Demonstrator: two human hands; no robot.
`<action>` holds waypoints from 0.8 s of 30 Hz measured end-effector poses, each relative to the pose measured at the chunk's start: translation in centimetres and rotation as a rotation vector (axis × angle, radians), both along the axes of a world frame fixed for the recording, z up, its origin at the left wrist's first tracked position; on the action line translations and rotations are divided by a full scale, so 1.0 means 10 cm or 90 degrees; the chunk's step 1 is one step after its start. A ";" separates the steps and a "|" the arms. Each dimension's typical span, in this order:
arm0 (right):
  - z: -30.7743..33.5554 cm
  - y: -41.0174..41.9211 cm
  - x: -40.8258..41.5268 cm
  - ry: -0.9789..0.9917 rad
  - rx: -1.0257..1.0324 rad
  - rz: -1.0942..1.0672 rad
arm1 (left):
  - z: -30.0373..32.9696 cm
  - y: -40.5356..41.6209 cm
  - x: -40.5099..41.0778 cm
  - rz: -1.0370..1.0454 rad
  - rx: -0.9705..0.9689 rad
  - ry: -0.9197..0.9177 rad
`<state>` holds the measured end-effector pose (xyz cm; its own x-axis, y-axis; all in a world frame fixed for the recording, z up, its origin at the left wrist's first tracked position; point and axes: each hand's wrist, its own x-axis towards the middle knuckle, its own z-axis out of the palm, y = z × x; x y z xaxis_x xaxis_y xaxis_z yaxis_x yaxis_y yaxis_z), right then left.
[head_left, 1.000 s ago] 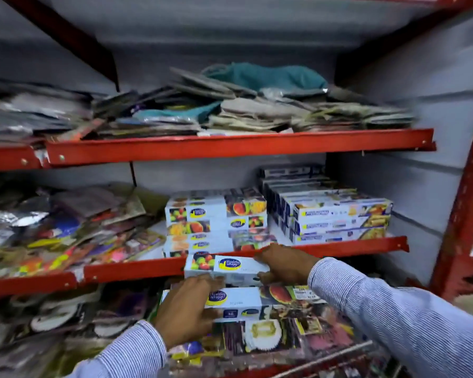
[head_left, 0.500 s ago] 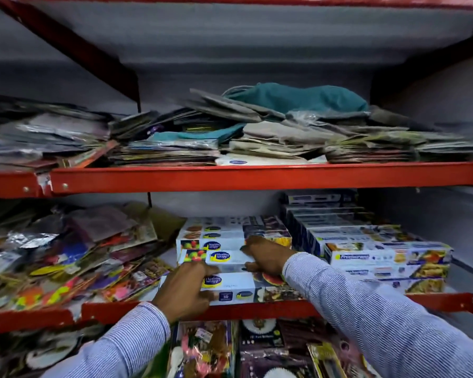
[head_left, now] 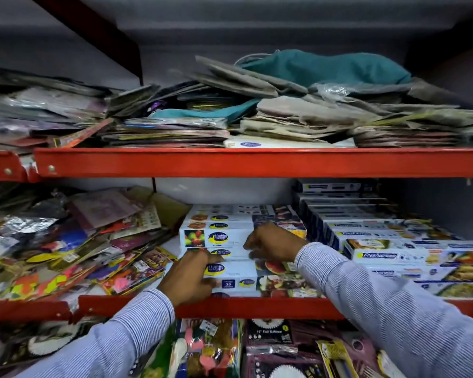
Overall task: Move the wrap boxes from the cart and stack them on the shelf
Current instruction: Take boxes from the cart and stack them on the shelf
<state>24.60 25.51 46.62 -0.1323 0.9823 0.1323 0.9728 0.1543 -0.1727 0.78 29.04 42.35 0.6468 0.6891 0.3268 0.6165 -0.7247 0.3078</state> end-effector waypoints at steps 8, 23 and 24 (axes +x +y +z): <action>0.06 -0.37 0.17 0.049 -0.029 -0.015 | -0.09 0.03 0.09 0.014 0.112 0.026; -0.34 -0.68 0.16 0.024 0.047 -0.032 | -0.24 -0.01 0.07 -0.023 0.159 -0.027; -0.34 -0.68 0.16 0.029 0.046 -0.039 | -0.24 -0.02 0.07 -0.021 0.156 -0.036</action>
<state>26.17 18.72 43.19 -0.0645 0.9759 0.2084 0.9722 0.1086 -0.2076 1.49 28.82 39.91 0.6440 0.5632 0.5178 0.5780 -0.8016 0.1529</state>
